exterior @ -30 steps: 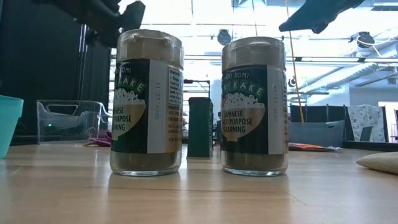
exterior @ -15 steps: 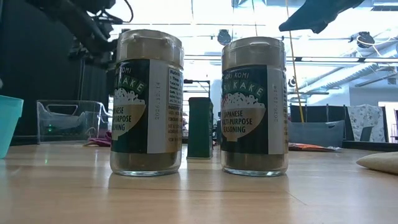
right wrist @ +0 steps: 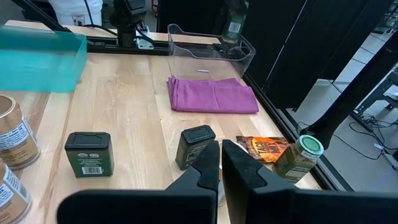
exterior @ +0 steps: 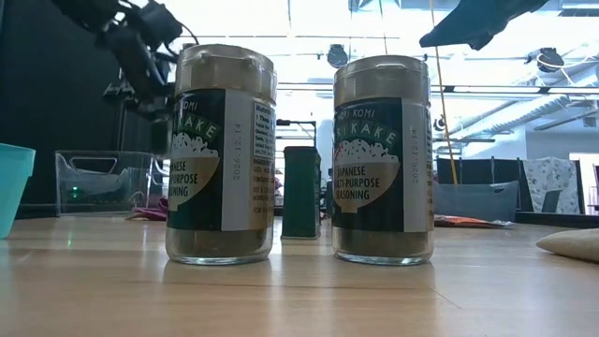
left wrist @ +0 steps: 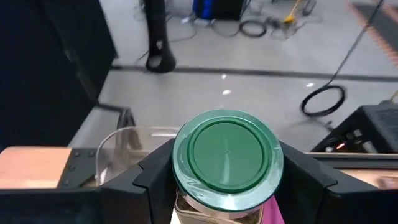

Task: Sort spices by type
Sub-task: Put the bottom green seasoning bottle into the transparent bin

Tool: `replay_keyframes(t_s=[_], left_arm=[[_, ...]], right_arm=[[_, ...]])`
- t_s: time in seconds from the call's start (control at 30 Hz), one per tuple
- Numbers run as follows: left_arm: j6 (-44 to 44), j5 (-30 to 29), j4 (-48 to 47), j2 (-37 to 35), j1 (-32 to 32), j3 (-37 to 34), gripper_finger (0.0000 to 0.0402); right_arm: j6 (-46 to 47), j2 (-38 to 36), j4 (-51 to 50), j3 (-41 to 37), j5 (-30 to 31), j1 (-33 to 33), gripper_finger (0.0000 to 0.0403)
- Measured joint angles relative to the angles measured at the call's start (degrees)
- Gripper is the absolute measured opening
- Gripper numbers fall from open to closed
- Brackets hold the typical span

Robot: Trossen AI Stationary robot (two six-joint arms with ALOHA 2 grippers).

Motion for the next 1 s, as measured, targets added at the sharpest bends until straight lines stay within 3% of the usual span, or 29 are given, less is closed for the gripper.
replay_keyframes(t_s=[0.43,1.0], left_arm=[[0.37,3.13,4.36,9.67,5.31,0.00,0.0211],[-0.06,0.77,4.52,13.84,3.56,-0.02,0.0211]], right_arm=[[-1.06,0.00,-0.04,0.00,0.09,0.00,0.0000],[-1.07,0.01,-0.07,0.00,0.09,-0.02,0.0000]])
